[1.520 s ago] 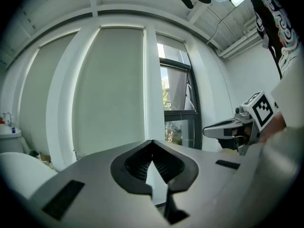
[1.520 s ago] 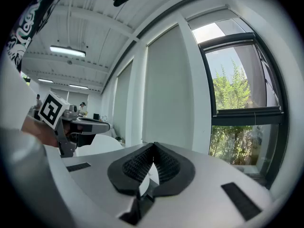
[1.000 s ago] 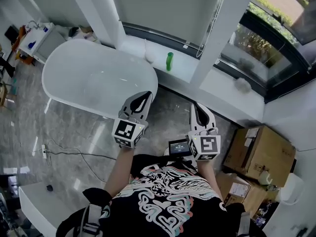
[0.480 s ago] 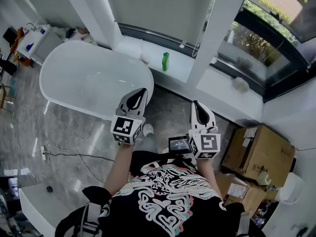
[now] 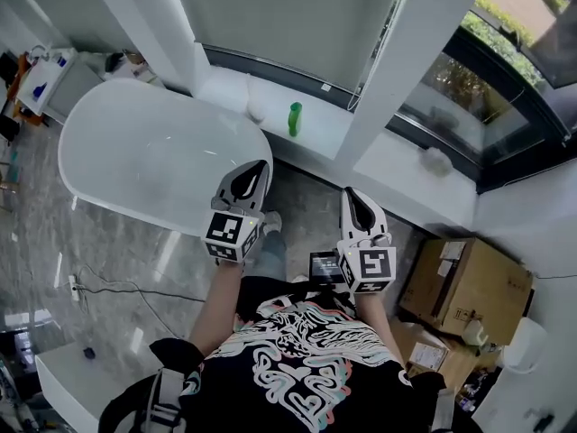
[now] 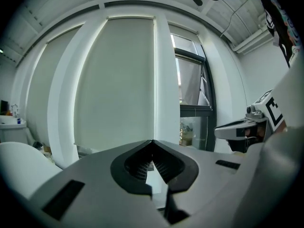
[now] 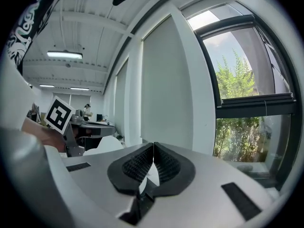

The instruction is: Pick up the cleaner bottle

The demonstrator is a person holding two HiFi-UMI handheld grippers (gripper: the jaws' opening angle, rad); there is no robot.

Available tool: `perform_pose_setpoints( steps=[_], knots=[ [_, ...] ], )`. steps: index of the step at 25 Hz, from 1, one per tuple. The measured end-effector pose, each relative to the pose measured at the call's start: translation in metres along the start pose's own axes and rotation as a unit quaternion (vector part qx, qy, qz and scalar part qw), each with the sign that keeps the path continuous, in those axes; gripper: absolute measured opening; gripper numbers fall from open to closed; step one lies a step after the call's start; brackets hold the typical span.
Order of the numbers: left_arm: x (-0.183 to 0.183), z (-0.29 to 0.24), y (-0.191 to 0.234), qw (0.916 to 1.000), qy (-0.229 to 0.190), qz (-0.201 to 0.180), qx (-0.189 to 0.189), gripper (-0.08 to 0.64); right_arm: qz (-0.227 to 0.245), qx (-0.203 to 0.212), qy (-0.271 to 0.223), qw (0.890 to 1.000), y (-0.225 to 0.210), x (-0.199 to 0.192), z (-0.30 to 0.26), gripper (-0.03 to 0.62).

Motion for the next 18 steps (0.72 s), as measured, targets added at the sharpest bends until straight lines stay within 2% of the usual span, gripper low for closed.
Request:
perform_pose_setpoints(
  steps=[8,18],
  knots=[
    [0.008,-0.065,0.077,0.9998,0.007,0.002,-0.019,0.015,0.012,0.011,0.004,1.000,0.011,0.018,-0.104,0.028],
    [0.023,-0.130,0.202,0.9995,0.012,0.016,-0.027,0.015,0.014,0.001,0.023,1.000,0.029,0.041,-0.235,0.028]
  ],
)
Point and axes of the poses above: the fingertips, and each gripper's own axes: z backward along the fingers, y to its left, x out of its top, the point moved 3 cm from there along z, backward along the fingers, and after that the axes turned 14 degrees about -x, right-handed, at the moved point
